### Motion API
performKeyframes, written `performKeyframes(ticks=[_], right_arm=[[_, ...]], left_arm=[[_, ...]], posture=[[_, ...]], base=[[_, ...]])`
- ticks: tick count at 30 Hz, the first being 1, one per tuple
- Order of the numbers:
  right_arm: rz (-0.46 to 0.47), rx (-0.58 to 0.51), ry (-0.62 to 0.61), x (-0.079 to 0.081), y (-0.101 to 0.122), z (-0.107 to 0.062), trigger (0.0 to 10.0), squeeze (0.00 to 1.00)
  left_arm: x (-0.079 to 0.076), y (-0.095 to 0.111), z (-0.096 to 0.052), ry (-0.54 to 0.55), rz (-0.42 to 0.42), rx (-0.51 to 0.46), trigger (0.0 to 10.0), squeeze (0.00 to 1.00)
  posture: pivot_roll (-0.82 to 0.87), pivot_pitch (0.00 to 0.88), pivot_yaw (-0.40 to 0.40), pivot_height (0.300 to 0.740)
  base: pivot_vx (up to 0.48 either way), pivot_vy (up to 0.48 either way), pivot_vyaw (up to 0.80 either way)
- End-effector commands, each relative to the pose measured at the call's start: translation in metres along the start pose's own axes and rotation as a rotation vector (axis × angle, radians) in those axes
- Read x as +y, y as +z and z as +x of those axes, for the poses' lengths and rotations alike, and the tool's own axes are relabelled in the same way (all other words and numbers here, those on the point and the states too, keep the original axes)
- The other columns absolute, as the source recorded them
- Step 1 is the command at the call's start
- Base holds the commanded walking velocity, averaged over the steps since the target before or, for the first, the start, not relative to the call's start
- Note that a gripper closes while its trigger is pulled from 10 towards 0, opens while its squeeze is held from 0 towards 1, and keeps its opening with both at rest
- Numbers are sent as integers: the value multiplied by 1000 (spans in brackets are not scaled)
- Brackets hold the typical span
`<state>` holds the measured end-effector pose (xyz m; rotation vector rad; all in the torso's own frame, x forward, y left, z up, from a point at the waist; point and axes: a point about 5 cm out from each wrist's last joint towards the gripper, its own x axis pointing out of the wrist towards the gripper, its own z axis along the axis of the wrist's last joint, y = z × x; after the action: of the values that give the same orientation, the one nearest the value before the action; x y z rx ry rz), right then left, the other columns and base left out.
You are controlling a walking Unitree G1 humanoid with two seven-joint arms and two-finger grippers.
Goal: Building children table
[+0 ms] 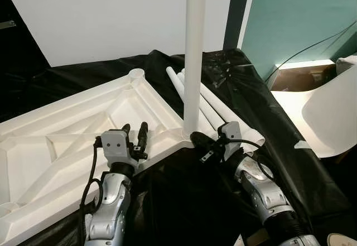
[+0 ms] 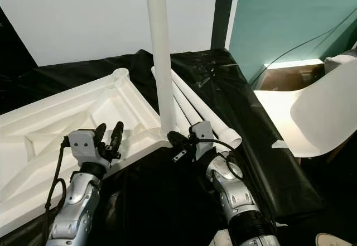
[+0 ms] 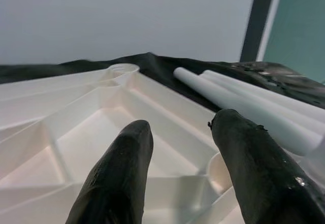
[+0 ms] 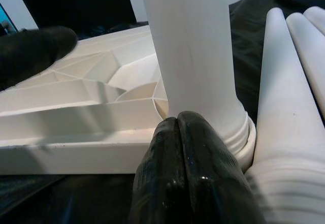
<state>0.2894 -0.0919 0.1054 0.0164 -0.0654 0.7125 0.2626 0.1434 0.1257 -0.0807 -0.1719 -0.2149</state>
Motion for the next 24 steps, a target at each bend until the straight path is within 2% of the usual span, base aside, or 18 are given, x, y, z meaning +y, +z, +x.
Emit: performKeyframes(ticks=[1,4,6,7,12,14,15,16,18,20,22,24], right_arm=[[-12,-9,1,1,2,4,10000,0],[19,9,62,4,1,7,10000,0],[-3,51,122,5,-5,10,10000,0],[-4,73,146,4,-7,15,10000,0],[-23,91,137,-1,-8,24,10000,0],[-55,136,129,-5,-13,36,10000,0],[-55,136,129,-5,-13,36,10000,0],[-56,170,127,-7,-13,47,10000,0],[-51,177,126,-7,-13,49,10000,0],[-51,177,126,-7,-13,49,10000,0],[-32,116,139,-4,4,63,10000,0],[-23,71,160,2,13,68,10000,0]], left_arm=[[3,-7,-2,6,25,39,10000,0],[9,-13,0,-26,89,122,10000,0],[20,-21,4,11,162,218,10000,0],[26,-13,8,38,179,205,10000,0],[27,-1,12,49,201,153,10000,0],[27,14,15,74,166,78,10000,0],[27,14,15,74,166,78,10000,0],[25,23,17,80,146,31,10000,0],[24,24,18,78,145,23,10000,0],[24,24,18,78,145,23,10000,0],[20,29,18,29,152,13,10000,0],[20,32,16,-3,166,17,10000,0]], posture=[[155,0,39,740],[162,0,39,740],[167,0,35,740],[171,0,20,740],[178,0,11,740],[179,0,2,740],[179,0,2,740],[185,0,2,740],[185,0,2,740],[185,0,2,740],[206,0,-2,740],[205,0,0,740]], base=[[0,0,0],[0,0,0],[0,0,0],[0,0,0],[0,0,0],[0,0,0],[0,0,0],[0,0,0],[0,0,0],[0,0,0],[0,0,0],[0,0,0]])
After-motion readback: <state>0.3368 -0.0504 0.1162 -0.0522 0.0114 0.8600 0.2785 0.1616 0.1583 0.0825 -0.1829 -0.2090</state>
